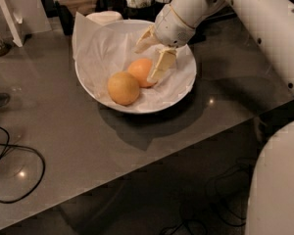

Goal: Pick orange from white bowl

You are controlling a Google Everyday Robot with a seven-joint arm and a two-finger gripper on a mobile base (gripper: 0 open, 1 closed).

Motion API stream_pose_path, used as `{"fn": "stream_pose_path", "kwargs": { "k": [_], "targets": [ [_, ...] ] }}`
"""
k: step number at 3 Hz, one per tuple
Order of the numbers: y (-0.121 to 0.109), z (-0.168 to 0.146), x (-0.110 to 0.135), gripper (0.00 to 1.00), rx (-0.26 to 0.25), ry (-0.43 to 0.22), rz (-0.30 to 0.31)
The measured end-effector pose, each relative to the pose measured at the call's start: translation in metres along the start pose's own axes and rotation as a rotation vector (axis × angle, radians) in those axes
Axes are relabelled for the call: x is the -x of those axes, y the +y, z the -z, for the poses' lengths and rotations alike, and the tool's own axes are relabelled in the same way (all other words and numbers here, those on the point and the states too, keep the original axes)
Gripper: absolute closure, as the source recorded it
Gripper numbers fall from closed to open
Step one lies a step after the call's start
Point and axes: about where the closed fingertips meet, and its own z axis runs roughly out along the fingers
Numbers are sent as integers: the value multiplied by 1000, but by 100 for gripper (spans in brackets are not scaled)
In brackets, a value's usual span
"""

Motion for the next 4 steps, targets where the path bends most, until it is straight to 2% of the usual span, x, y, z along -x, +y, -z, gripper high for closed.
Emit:
{"fn": "stream_pose_path", "kwargs": {
  "k": [1, 4],
  "targets": [
    [-1, -8, -11, 28, 10, 29, -25],
    [-8, -27, -43, 33, 23, 81, -104]
  ]
}}
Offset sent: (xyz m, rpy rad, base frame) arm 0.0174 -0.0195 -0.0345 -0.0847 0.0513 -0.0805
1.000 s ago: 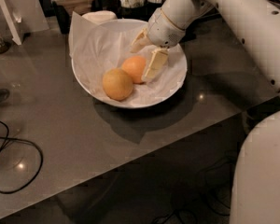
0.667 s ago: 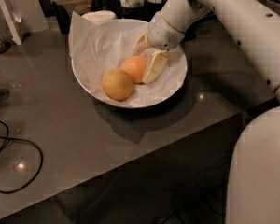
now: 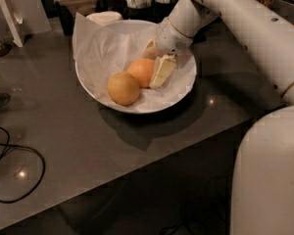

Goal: Pick orange from white bowl

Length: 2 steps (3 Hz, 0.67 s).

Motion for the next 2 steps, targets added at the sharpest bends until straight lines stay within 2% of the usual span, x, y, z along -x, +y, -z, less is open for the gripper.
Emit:
{"fn": "stream_pose_path", "kwargs": {
  "k": [1, 2],
  "targets": [
    [-2, 0, 0, 33, -3, 9, -4],
    [-4, 0, 1, 52, -5, 23, -1]
  ]
}}
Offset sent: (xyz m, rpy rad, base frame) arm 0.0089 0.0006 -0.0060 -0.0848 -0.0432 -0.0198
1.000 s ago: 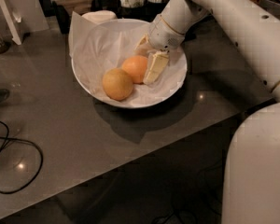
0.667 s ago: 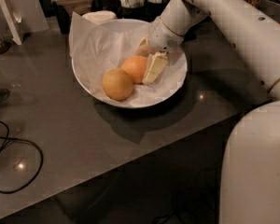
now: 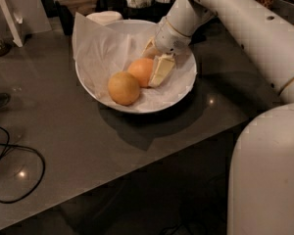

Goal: Pick orange from white bowl

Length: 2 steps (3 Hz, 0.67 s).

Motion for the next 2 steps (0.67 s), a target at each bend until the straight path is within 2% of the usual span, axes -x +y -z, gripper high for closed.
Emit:
{"fn": "stream_pose_path", "kwargs": {
  "k": [1, 2],
  "targets": [
    [-1, -1, 0, 75, -7, 28, 7],
    [-1, 0, 2, 98, -44, 70, 26]
  ]
}}
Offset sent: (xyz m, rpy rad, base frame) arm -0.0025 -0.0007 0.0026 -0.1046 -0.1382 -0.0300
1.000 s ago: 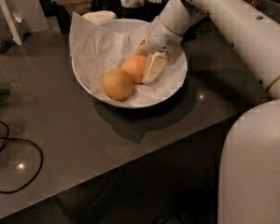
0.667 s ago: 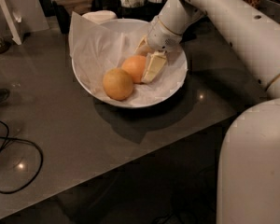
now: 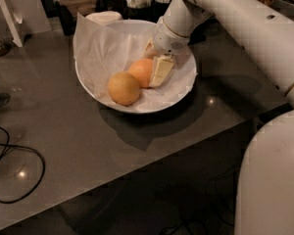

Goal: Pick orange from white bowl

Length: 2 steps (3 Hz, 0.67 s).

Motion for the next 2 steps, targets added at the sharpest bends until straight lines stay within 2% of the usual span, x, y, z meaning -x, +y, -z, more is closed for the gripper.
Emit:
{"fn": "stream_pose_path", "kwargs": {
  "k": [1, 2],
  "targets": [
    [7, 16, 9, 100, -73, -18, 28],
    [15, 52, 29, 100, -170, -82, 86]
  ]
}}
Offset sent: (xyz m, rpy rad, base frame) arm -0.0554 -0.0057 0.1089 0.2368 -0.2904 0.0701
